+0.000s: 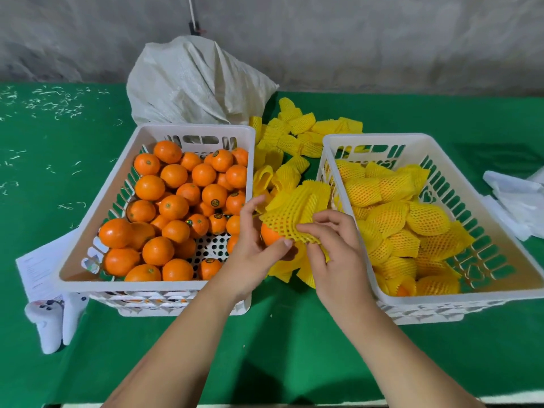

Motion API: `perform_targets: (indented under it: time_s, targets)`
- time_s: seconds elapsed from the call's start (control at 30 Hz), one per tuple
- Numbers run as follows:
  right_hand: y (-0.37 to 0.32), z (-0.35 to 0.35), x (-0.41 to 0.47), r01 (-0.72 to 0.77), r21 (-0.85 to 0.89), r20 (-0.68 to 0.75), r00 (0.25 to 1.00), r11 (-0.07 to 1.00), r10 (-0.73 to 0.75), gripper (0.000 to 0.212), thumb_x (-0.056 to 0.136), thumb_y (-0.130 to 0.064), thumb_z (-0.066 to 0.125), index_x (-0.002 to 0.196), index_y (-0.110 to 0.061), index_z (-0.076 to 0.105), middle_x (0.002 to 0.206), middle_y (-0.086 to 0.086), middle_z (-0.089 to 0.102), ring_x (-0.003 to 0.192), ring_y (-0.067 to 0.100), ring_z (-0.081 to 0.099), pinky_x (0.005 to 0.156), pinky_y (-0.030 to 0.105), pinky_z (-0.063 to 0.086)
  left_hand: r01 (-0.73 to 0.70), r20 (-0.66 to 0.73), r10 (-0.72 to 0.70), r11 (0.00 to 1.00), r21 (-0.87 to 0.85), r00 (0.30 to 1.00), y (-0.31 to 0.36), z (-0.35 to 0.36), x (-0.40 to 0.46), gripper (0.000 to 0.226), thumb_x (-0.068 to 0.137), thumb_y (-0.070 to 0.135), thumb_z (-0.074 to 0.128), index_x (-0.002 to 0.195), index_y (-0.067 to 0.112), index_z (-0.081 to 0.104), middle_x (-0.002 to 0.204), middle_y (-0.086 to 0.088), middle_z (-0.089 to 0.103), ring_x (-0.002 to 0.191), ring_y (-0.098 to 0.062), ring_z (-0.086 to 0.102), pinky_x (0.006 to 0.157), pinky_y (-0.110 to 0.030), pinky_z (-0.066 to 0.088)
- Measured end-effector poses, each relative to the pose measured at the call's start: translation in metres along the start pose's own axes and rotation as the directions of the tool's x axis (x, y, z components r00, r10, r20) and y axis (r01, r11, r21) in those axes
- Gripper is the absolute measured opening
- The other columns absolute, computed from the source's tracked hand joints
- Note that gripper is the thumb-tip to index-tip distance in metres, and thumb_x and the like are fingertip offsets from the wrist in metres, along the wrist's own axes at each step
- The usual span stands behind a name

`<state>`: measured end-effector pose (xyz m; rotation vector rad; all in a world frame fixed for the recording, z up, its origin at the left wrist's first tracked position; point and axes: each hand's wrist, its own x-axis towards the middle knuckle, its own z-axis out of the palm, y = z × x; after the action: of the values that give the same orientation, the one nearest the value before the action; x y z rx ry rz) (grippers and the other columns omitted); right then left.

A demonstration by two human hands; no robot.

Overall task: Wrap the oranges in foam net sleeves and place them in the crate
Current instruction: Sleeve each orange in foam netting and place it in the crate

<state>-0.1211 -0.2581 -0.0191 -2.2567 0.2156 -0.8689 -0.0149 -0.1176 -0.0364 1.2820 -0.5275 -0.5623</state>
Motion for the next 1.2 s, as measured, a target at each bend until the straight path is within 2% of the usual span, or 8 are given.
perform_targets:
  time_s: [0.13,0.3,0.47,0.57,0.67,0.8,0.97,1.2]
  targets:
    - [-0.01,0.008,0.006,0.097,0.0,-0.004,0.995,0.995,-0.097,0.031,0.094,-0.007,0.051,0.114,-0.009,0.075,0.129,0.0,0.047,0.113,0.03,0.057,0.086,0.043,0.057,0.014,0.006,-0.014,1.0,-0.023,1.0,-0.001,0.005,-0.003,0.052,0.1,0.01,0.057,0.146,0.027,0.039,0.118,-0.008,0.07,0.098,-0.04,0.07,0.091,-0.056,0.061]
    - [-0.012,0.013,0.021,0.263,-0.016,0.016,0.965,0.965,-0.263,0.034,0.095,-0.009,0.047,0.117,-0.009,0.073,0.121,-0.002,0.052,0.109,0.024,0.056,0.089,0.028,0.05,0.034,-0.163,-0.043,0.998,-0.062,0.986,0.002,0.013,-0.006,0.038,0.102,0.026,0.052,0.138,0.026,0.041,0.094,0.001,0.074,0.08,-0.027,0.07,0.07,-0.04,0.063]
    - [-0.005,0.025,0.023,0.046,0.049,0.097,0.994,0.998,-0.051,0.046,0.089,0.013,0.058,0.121,-0.017,0.071,0.132,-0.001,0.041,0.121,0.025,0.048,0.084,0.041,0.058,0.13,-0.089,-0.141,0.985,-0.117,0.986,0.001,0.007,-0.005,0.067,0.09,0.013,0.061,0.149,0.034,0.038,0.116,-0.029,0.067,0.096,-0.041,0.069,0.081,-0.049,0.059]
    - [-0.005,0.027,0.026,0.041,0.067,0.051,0.998,0.997,-0.045,0.047,0.09,0.014,0.052,0.122,-0.014,0.072,0.128,0.004,0.05,0.118,0.022,0.053,0.092,0.019,0.051,0.096,-0.039,-0.098,0.994,-0.043,0.994,-0.002,0.006,-0.004,0.074,0.093,0.003,0.062,0.154,0.032,0.035,0.105,-0.019,0.071,0.081,-0.035,0.071,0.077,-0.045,0.062]
    - [-0.004,0.025,0.031,-0.009,0.049,-0.048,0.999,0.999,0.011,0.04,0.096,0.002,0.05,0.129,-0.014,0.067,0.127,0.002,0.057,0.117,0.009,0.054,0.096,0.007,0.041,0.055,-0.133,-0.063,0.997,-0.062,0.989,-0.002,0.006,-0.003,0.061,0.096,0.016,0.071,0.15,0.026,0.045,0.105,-0.008,0.069,0.065,-0.024,0.065,0.064,-0.034,0.06]
    - [0.001,0.029,0.03,-0.251,0.08,-0.057,0.965,0.965,0.256,0.035,0.1,-0.01,0.06,0.134,-0.018,0.062,0.128,-0.007,0.053,0.117,0.01,0.056,0.095,0.025,0.051,0.013,-0.214,-0.027,0.998,-0.063,0.976,-0.002,0.006,-0.001,0.053,0.091,0.027,0.076,0.139,0.025,0.053,0.093,-0.001,0.069,0.064,-0.02,0.061,0.062,-0.028,0.055]
    - [0.005,0.034,0.018,-0.332,0.085,-0.031,0.941,0.939,0.336,0.021,0.101,-0.014,0.062,0.12,-0.013,0.068,0.107,0.002,0.068,0.096,0.021,0.066,0.082,0.043,0.057,-0.029,-0.268,0.005,0.996,-0.088,0.963,-0.003,0.009,-0.001,0.061,0.085,0.04,0.078,0.136,0.017,0.052,0.103,0.002,0.072,0.083,-0.014,0.066,0.073,-0.026,0.056]
    - [-0.014,0.03,0.013,-0.16,0.189,-0.037,0.985,0.969,0.17,0.021,0.092,-0.011,0.057,0.111,-0.014,0.066,0.108,-0.008,0.058,0.101,-0.001,0.058,0.08,0.009,0.046,-0.012,-0.348,-0.001,0.999,-0.036,0.937,0.001,0.013,0.015,0.043,0.083,0.013,0.068,0.121,0.023,0.051,0.087,0.011,0.071,0.08,-0.01,0.068,0.069,-0.023,0.056]
